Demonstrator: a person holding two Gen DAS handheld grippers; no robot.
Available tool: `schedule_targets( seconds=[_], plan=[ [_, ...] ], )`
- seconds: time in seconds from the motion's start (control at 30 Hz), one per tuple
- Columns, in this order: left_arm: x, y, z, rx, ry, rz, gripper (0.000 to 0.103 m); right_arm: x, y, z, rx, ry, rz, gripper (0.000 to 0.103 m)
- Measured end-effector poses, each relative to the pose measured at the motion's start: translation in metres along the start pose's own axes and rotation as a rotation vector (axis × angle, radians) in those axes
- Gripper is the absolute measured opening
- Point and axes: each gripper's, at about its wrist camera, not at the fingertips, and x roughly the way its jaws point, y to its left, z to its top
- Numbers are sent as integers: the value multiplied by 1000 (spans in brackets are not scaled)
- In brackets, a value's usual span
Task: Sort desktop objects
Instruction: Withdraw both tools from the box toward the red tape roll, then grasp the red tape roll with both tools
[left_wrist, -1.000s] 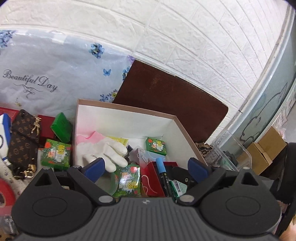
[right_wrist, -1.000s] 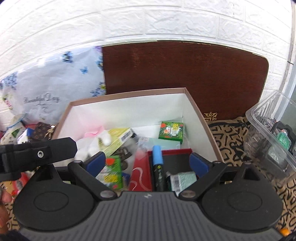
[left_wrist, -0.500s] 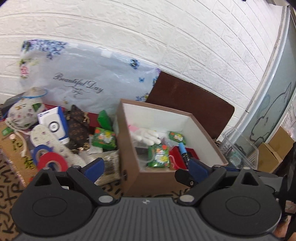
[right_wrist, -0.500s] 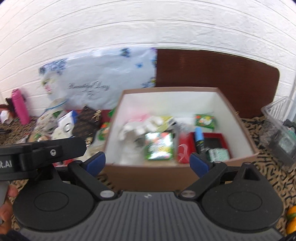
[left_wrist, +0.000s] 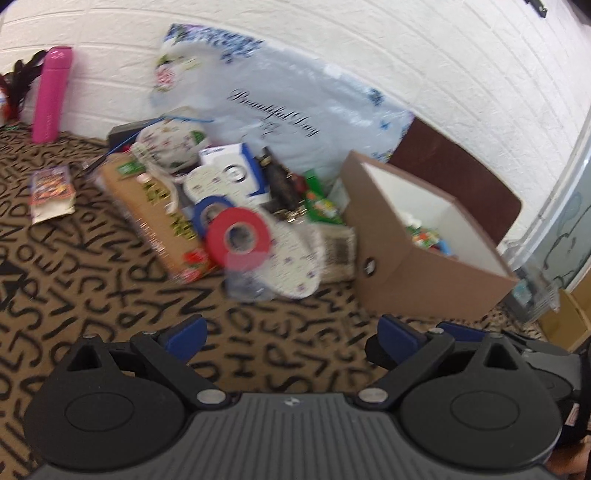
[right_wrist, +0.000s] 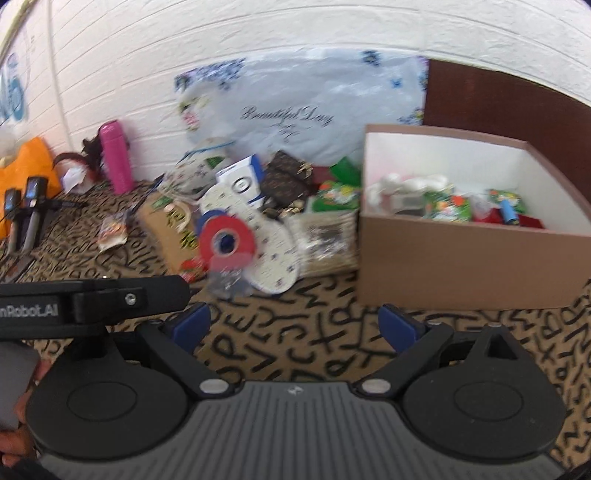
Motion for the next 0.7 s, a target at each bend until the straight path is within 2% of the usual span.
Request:
schedule_targets(
  seconds=[0.1, 0.27, 0.47, 0.7],
  plan=[
    [1, 15, -9, 7, 16, 50, 103, 15, 12, -15, -12, 22, 19, 95],
    [5, 34, -4, -17, 1, 73, 103, 36, 22, -27, -26, 42, 39, 95],
    [23, 45, 16, -20, -21, 51, 103, 57, 25, -26, -47, 6, 36, 95],
    [51, 51, 35, -26, 5, 22, 103, 83, 28, -12, -38, -16, 60, 94]
  ],
)
